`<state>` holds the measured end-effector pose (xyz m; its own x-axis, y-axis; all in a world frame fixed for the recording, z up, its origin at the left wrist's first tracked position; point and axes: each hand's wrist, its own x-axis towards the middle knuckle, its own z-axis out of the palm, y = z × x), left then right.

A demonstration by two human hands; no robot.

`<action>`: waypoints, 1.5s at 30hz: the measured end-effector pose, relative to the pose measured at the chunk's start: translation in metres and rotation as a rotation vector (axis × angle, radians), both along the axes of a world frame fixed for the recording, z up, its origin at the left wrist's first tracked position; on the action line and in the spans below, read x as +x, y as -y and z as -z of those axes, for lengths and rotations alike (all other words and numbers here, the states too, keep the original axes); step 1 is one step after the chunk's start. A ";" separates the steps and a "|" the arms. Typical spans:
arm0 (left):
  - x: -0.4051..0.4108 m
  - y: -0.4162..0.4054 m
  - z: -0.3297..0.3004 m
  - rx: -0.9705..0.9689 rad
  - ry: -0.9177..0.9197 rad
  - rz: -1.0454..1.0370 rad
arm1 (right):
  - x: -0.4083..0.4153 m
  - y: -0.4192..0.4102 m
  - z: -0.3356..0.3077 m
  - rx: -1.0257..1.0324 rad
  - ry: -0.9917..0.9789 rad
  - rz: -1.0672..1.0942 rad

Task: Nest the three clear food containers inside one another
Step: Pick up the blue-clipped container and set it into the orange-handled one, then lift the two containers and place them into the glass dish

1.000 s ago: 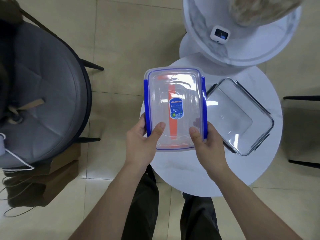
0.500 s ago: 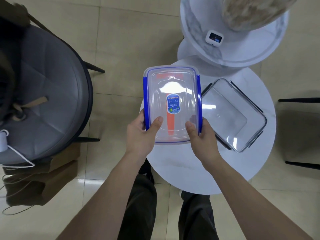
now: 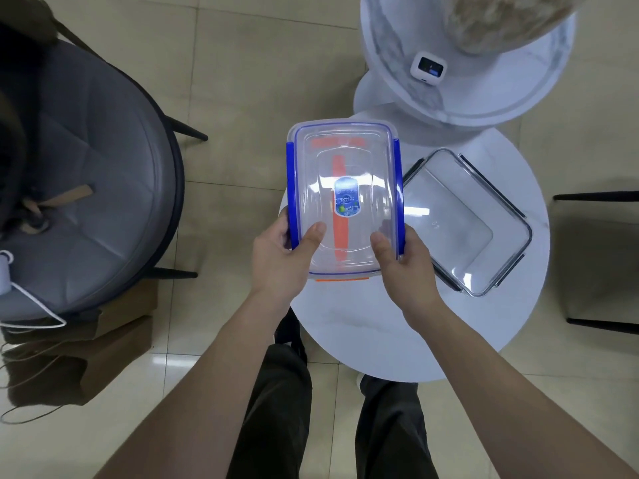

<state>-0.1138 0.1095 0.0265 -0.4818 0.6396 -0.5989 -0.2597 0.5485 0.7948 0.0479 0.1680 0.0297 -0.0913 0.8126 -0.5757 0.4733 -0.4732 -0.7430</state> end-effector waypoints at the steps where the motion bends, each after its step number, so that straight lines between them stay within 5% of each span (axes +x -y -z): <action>1: 0.000 0.000 0.000 0.002 0.001 0.001 | 0.001 0.000 0.000 0.003 -0.002 0.000; 19: 0.001 0.005 0.004 0.030 -0.167 0.064 | 0.003 0.005 0.002 0.027 -0.122 0.115; 30: -0.011 0.049 0.022 -0.126 0.017 -0.218 | 0.023 0.023 0.009 0.055 -0.153 0.345; 36: 0.006 0.068 0.034 -0.228 0.174 -0.230 | 0.043 0.041 0.031 -0.217 -0.230 0.619; 45: 0.027 0.060 0.046 -0.147 0.370 -0.372 | 0.024 0.044 0.035 -0.347 -0.389 0.652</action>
<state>-0.0867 0.0495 -0.0194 -0.4001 0.3623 -0.8418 -0.7054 0.4648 0.5352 0.0716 0.1243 -0.0053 0.0919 0.5540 -0.8274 -0.2351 -0.7954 -0.5587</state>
